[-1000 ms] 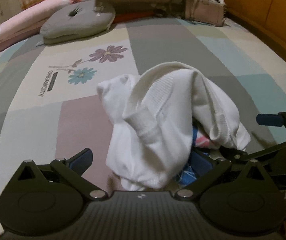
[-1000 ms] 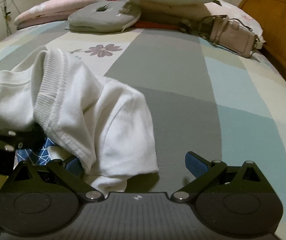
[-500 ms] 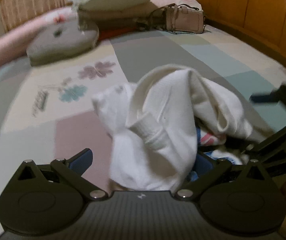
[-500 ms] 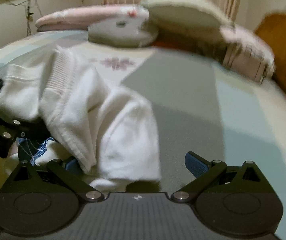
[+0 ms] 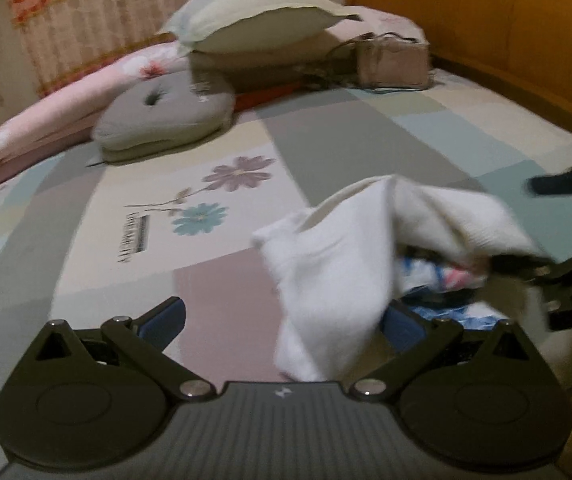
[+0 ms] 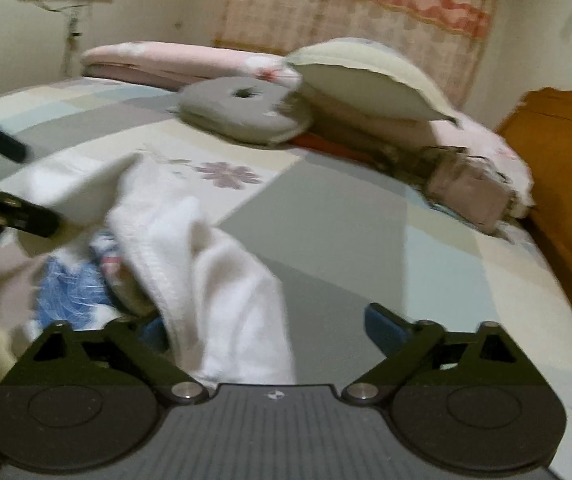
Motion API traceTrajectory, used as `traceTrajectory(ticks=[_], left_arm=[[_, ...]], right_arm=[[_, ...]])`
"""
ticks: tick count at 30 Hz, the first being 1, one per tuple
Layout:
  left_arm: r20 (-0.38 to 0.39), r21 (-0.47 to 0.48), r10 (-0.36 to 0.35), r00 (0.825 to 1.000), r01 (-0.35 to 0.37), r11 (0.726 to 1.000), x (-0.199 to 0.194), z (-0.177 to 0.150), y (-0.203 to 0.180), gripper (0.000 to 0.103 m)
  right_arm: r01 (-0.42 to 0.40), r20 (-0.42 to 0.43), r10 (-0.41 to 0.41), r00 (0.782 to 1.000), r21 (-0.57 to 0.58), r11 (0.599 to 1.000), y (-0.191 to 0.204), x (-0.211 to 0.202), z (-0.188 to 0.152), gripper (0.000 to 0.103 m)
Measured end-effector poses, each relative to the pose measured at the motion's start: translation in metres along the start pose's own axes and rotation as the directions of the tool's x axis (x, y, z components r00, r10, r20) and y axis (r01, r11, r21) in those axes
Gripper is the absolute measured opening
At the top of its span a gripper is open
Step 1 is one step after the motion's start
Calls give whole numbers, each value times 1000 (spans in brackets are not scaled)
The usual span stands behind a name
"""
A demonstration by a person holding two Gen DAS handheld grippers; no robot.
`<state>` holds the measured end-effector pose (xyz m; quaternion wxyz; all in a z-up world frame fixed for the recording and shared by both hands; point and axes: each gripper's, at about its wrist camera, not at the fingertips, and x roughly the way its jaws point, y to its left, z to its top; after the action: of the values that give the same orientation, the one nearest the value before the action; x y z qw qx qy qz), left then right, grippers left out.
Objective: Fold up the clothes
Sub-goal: 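Reach both open grippers into the crumpled white shirt pile, then close the left gripper on the shirt collar while the right gripper grasps the collar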
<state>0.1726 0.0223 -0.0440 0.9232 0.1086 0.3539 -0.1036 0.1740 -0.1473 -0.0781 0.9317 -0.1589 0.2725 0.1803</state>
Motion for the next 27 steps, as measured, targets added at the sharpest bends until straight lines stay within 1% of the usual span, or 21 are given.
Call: traceTrajectory(ticks=[1,2,3,4,5,7,10,13,17,20,22,24,26,27], left_arm=[[6,6,-20,1000,20,1000,1,0,-2,98],[14,5,-24,1000,24,1000,1,1,-4,90],[17,-1,-21,1000,21,1000,1,1,-5,85],[12,-11,-27,1000,27,1000,1,1,-4,76],[3,-32,-40,999,41,999,2,1,-1,69],[-16,-71,-84,996,83,994,4,-2,5,65],[-38,-103,-131,991,127,987,7,-7,10,64],[-54,-113,-165,985,158,981,9,-12,10,63],[-50,-122,-192,980,185,975,6,-10,12,63],[-31,-119,-212,977,207,971,1,-7,12,63],[-7,-107,-243,970,241,965,-2,-4,9,63],[18,-94,-275,961,275,957,-5,-1,6,63],[38,-81,-330,943,332,940,-8,-2,2,63],[39,-71,-345,938,347,935,-8,-4,0,63]], right_arm=[[-16,-5,16,1000,-9,1000,3,1,1,81],[-29,-11,28,1000,-18,999,6,3,3,74],[-35,-15,34,999,-28,999,8,4,4,68],[-33,-16,32,999,-36,999,9,4,5,63],[-29,-15,28,999,-42,999,9,3,5,61],[-26,-10,26,1000,-40,999,4,1,6,57],[-36,-16,36,999,-42,998,-4,-1,5,48],[-60,-37,58,998,-61,996,-7,0,0,42],[-76,-44,72,996,-107,991,-3,-1,-6,42],[-62,-36,57,998,-136,989,-4,-1,-7,42],[-26,-27,22,999,-141,990,-9,1,-7,42],[-4,-24,2,1000,-118,993,-19,2,-5,42],[-25,-16,23,1000,-117,993,-22,0,-4,42],[-45,-13,44,999,-125,991,-22,-2,-4,41]])
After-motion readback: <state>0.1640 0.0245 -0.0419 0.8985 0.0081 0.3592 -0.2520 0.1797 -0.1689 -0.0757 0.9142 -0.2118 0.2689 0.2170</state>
